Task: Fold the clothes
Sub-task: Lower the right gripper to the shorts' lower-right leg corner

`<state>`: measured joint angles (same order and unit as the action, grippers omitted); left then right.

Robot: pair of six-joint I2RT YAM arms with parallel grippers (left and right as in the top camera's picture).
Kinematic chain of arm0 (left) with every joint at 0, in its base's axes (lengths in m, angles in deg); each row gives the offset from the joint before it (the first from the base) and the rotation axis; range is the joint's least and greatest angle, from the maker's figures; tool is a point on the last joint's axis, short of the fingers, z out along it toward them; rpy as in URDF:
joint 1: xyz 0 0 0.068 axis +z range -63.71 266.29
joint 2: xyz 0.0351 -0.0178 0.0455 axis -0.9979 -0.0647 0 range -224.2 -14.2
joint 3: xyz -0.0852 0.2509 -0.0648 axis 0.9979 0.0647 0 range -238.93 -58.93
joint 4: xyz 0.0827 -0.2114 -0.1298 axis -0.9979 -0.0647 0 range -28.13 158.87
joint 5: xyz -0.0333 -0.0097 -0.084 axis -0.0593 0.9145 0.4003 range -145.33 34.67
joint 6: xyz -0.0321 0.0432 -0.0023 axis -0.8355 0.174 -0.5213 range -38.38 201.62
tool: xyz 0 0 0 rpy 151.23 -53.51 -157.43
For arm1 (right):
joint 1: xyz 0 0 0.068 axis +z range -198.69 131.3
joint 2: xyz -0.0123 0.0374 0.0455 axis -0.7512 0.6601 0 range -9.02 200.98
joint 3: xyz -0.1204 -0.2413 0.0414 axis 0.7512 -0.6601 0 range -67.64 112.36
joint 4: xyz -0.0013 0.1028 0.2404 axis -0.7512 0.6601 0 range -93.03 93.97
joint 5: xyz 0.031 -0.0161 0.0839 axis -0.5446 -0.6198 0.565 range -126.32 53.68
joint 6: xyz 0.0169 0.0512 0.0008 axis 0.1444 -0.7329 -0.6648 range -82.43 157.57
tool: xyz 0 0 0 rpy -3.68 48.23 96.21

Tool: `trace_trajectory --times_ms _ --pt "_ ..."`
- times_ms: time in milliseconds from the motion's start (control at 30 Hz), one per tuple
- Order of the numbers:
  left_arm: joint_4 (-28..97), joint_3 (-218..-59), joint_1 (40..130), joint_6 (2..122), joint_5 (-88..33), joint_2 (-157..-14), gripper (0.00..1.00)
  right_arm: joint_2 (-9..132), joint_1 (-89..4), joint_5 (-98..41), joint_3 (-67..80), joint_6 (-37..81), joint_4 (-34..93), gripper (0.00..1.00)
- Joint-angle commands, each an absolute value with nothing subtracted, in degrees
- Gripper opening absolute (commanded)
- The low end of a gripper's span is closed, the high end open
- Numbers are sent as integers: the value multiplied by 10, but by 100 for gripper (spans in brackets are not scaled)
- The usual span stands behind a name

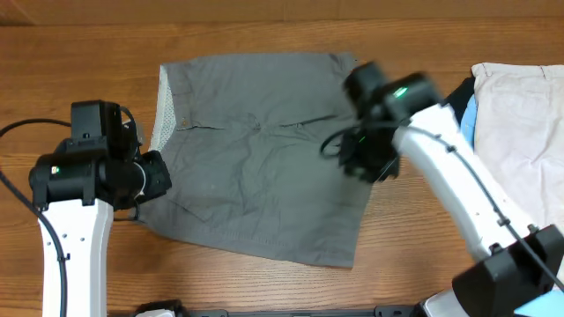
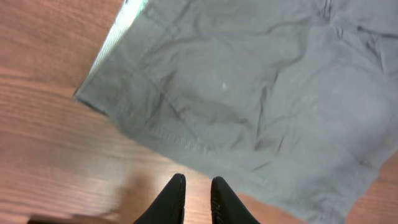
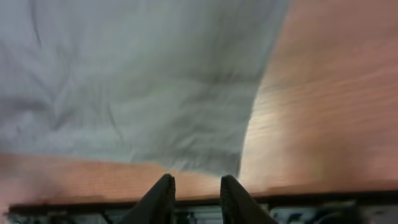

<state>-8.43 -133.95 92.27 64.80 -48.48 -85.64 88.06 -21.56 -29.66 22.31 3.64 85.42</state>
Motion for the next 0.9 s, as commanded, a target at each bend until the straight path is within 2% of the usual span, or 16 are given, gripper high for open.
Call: trace_trajectory --times_ms 0,200,467,567,733,867 --pt "-86 -1329 920 640 -483 -856 18 847 -187 -298 147 -74 840 29" --pt "-71 -1329 920 640 -485 -864 21 793 -172 -274 12 -184 796 30" --pt "-62 -1329 919 640 -484 -887 24 751 -163 -84 -145 -227 667 32" --pt "-66 -1329 919 640 -484 -897 24 751 -160 -91 -186 -275 637 31" --pt "-78 -1328 919 645 -484 -912 24 751 -161 -109 -199 -336 663 31" --pt "-76 -1328 919 645 -484 -917 24 751 -160 -107 -200 -381 679 35"
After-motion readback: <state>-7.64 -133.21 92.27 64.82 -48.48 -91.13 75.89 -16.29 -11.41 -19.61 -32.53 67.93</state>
